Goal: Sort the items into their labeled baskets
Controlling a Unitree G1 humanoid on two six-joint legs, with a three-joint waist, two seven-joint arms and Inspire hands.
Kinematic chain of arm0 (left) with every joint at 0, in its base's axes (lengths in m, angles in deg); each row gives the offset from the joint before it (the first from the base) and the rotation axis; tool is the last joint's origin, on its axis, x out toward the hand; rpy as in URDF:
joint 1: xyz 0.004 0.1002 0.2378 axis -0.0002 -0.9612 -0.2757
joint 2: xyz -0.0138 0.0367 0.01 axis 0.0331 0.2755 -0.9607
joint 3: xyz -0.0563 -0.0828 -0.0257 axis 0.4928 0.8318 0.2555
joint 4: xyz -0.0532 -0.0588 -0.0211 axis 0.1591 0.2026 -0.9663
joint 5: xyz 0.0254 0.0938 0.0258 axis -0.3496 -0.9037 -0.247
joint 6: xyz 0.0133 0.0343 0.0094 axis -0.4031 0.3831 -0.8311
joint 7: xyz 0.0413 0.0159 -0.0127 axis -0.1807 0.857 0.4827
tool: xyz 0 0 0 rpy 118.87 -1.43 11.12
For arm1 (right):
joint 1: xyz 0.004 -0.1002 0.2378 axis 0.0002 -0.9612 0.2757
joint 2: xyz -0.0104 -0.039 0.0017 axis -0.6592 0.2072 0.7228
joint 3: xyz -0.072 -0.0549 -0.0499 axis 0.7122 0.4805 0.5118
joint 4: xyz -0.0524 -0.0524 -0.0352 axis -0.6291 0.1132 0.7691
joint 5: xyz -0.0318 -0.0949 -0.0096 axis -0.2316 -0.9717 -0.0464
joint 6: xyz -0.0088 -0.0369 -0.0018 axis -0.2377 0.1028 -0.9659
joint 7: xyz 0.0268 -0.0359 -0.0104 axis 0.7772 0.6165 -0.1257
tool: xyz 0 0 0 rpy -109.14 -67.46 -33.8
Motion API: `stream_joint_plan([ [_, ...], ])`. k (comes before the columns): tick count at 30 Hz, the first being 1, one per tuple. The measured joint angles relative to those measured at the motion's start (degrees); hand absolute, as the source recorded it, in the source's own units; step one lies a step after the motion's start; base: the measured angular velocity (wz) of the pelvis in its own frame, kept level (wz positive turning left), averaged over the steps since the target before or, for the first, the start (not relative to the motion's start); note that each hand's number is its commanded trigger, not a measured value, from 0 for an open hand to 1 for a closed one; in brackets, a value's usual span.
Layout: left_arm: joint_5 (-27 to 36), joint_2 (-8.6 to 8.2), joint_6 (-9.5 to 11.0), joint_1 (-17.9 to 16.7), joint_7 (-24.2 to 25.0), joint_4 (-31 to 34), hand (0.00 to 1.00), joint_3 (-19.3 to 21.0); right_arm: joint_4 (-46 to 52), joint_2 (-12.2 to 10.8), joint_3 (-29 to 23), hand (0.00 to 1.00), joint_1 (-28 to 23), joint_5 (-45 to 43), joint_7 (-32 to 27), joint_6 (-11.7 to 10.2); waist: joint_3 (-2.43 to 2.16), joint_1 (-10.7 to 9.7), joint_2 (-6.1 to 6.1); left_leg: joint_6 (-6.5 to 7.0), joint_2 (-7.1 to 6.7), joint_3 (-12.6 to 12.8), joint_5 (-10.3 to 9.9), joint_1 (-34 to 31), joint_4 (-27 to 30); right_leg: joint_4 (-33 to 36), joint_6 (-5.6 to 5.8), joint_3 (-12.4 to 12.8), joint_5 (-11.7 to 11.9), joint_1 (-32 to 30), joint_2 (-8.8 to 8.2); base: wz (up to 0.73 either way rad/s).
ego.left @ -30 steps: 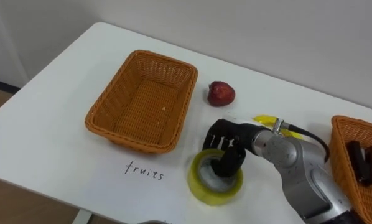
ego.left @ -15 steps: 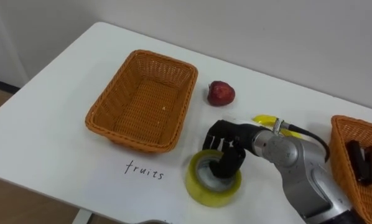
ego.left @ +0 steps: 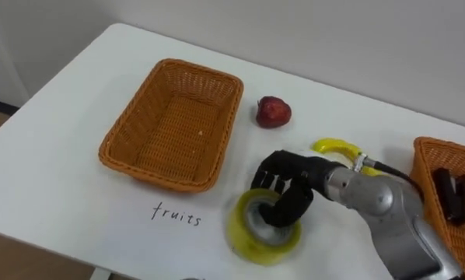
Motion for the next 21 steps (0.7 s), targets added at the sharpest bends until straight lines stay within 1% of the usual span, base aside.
stream_joint_plan([
  [1, -0.11, -0.21, 0.32, -0.47, -0.03, 0.01, 0.0, 1.1, 1.21, 0.08, -2.21, 1.0, -1.23, 1.64, -1.06, -0.31, 0.05, -0.79, 0.3, 0.02, -0.03, 0.01, 0.01, -0.02, 0.0, 0.0, 0.0, 0.03, 0.0, 0.03, -0.03, -0.06],
  [2, -0.14, -0.36, 0.61, -1.13, -0.04, 0.02, 0.0, 1.99, 1.84, 0.24, -4.31, 1.0, -1.99, 3.43, -2.24, -0.55, -0.01, -1.29, 0.59, 0.03, -0.02, 0.31, 0.02, 0.11, -0.01, 0.0, 0.0, 0.28, 0.0, 0.06, -0.03, -0.09],
  [3, -0.15, -0.42, 0.74, -1.46, -0.04, 0.03, 0.0, 2.41, 1.88, 0.36, -5.15, 1.0, -2.0, 4.14, -2.85, -0.68, -0.02, -1.55, 0.73, 0.03, 0.0, 0.58, 0.02, 0.26, 0.0, -0.01, 0.0, 0.66, 0.0, 0.11, 0.0, -0.16],
  [5, -0.2, -0.67, 0.98, -2.89, -0.02, 1.61, 0.0, 4.08, 2.11, 0.47, -8.94, 1.0, -2.04, 5.83, -5.5, -1.8, -0.22, -3.23, 1.04, 0.03, 0.06, 1.04, 0.02, 0.35, 0.08, -0.05, 0.01, 1.35, 0.0, 0.1, 0.05, -0.11],
  [6, -0.24, -0.67, 1.09, -3.21, -0.02, 2.04, 0.0, 4.27, 2.37, 0.51, -9.77, 1.0, -2.04, 5.92, -6.23, -1.85, -0.28, -3.58, 1.14, 0.03, 0.06, 1.07, 0.02, 0.35, 0.08, -0.05, 0.0, 1.39, 0.0, 0.11, 0.06, -0.03],
  [8, -0.31, -0.76, 1.51, -4.26, -0.01, 3.27, 0.0, 4.9, 2.72, 0.6, -13.1, 1.0, -2.1, 7.41, -9.13, -2.9, -0.62, -4.37, 1.57, 0.03, 0.06, 1.21, 0.02, 0.49, 0.12, -0.05, 0.01, 1.43, 0.0, 0.17, 0.05, -0.02],
  [9, -0.31, -0.82, 1.55, -4.39, 0.02, 3.56, 0.0, 5.22, 2.72, 0.65, -14.0, 1.0, -2.13, 8.41, -9.91, -2.98, -0.66, -4.56, 1.65, 0.03, 0.06, 1.2, 0.02, 0.55, 0.14, -0.05, 0.01, 1.43, 0.0, 0.23, 0.04, -0.04],
  [11, -0.25, -0.9, 2.02, -4.78, 0.58, 3.97, 0.0, 6.38, 2.73, 0.69, -16.88, 1.0, -2.2, 11.9, -12.91, -3.7, -0.57, -4.91, 2.06, 0.03, 0.21, 1.71, 0.02, 1.33, 0.04, -0.01, 0.01, 1.5, -0.01, 0.77, 0.11, -0.08],
  [13, -0.25, -1.01, 2.12, -5.18, 0.6, 3.95, 0.0, 6.4, 2.81, 0.7, -18.33, 1.0, -2.22, 14.58, -15.39, -3.99, -0.8, -5.62, 2.14, 0.01, 0.24, 1.82, 0.03, 1.36, 0.11, 0.1, 0.01, 1.42, -0.01, 0.84, 0.1, -0.03],
  [14, -0.29, -1.32, 2.17, -5.35, 0.59, 3.92, 0.0, 6.4, 3.3, 0.69, -19.28, 1.0, -2.39, 15.41, -17.08, -4.01, -0.77, -5.64, 2.23, 0.01, 0.24, 1.89, 0.03, 1.3, 0.04, 0.17, 0.01, 1.43, 0.0, 0.85, 0.1, 0.0],
  [15, -0.3, -1.53, 2.18, -5.51, 0.59, 3.84, 0.0, 6.41, 3.46, 0.7, -19.63, 1.0, -2.44, 15.43, -17.97, -4.1, -0.81, -5.66, 2.28, 0.01, 0.24, 1.92, 0.03, 1.3, 0.06, 0.21, 0.01, 1.43, -0.01, 0.84, 0.09, 0.0],
  [17, -0.29, -2.17, 2.13, -6.52, 0.62, 3.63, 0.0, 6.35, 3.47, 0.69, -20.75, 1.0, -2.58, 15.68, -21.51, -4.27, -0.96, -6.62, 2.25, 0.0, 0.24, 1.9, 0.03, 1.2, 0.21, 0.33, 0.01, 1.32, 0.0, 0.83, 0.01, 0.0],
  [20, -0.3, -2.59, 1.99, -7.79, 0.77, 3.64, 0.0, 6.34, 3.47, 0.7, -22.3, 1.0, -2.9, 16.2, -25.05, -4.28, -1.21, -7.22, 2.32, 0.0, 0.21, 1.91, 0.04, 1.16, 0.32, 0.42, 0.01, 1.3, 0.0, 0.8, -0.03, 0.0],
  [21, -0.3, -2.59, 1.98, -8.01, 0.77, 3.63, 0.0, 6.34, 3.47, 0.7, -22.5, 1.0, -2.95, 16.47, -26.0, -4.28, -1.22, -7.31, 2.33, 0.0, 0.21, 1.91, 0.05, 1.17, 0.32, 0.45, 0.01, 1.3, -0.01, 0.79, -0.03, 0.0],
])
